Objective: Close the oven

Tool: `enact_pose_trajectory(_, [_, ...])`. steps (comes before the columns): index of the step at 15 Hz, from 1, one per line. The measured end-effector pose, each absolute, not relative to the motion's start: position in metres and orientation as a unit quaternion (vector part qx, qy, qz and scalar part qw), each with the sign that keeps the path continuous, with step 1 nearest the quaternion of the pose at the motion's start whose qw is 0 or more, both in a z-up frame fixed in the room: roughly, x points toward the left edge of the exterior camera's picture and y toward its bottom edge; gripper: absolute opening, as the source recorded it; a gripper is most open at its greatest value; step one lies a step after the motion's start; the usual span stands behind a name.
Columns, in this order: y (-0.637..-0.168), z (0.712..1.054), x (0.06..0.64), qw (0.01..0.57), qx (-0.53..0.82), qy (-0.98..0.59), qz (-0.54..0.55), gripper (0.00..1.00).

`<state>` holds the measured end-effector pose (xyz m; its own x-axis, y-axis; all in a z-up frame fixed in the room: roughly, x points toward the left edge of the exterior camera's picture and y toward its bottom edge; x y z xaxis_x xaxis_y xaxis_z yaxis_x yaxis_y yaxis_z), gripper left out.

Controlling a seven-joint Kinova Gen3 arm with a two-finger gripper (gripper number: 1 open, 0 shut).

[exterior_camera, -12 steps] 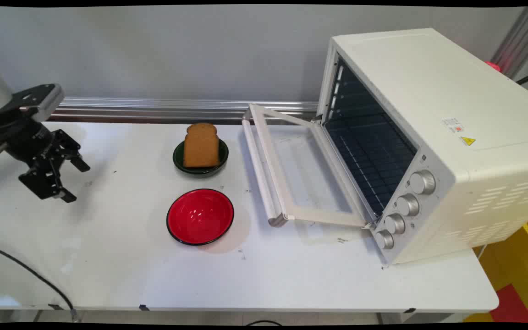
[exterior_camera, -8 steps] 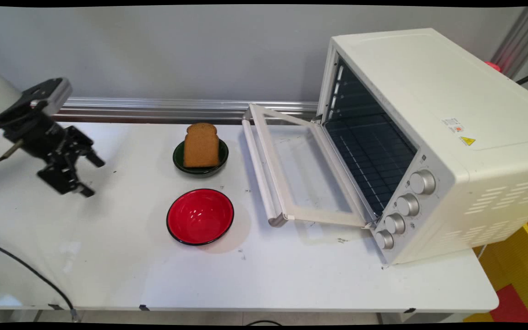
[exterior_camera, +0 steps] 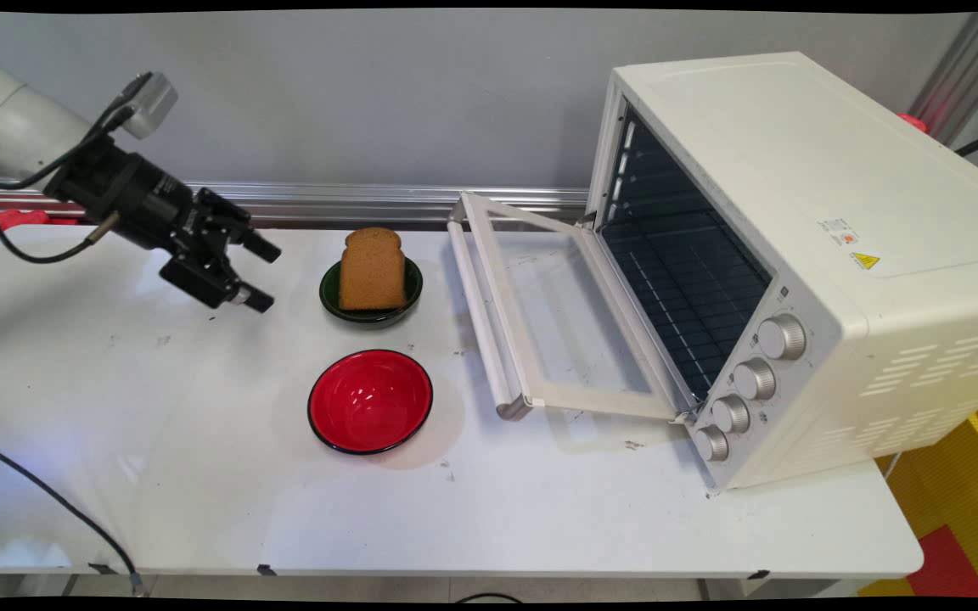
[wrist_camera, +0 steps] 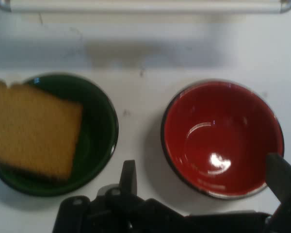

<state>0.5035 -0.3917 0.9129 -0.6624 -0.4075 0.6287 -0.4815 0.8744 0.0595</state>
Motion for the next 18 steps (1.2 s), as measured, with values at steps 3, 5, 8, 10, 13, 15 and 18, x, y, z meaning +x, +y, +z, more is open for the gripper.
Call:
enact_pose_trajectory(3, [-0.397,0.916,0.498,0.35,0.237,-0.904,0.067,1.0])
enact_pose_trajectory(5, [-0.4,0.916,0.496,0.357,0.233,-0.902,0.071,0.0])
enact_pose_trajectory(8, [-0.402,0.917,0.494,0.363,0.228,-0.9,0.075,0.0])
enact_pose_trajectory(10, [-0.404,0.915,0.491,0.367,0.227,-0.899,0.074,0.0])
enact_pose_trajectory(13, [-0.408,0.912,0.484,0.372,0.229,-0.897,0.073,0.0])
enact_pose_trajectory(15, [-0.415,0.906,0.473,0.378,0.229,-0.894,0.072,0.0])
enact_pose_trajectory(18, [-0.428,0.887,0.455,0.383,0.227,-0.893,0.069,0.0])
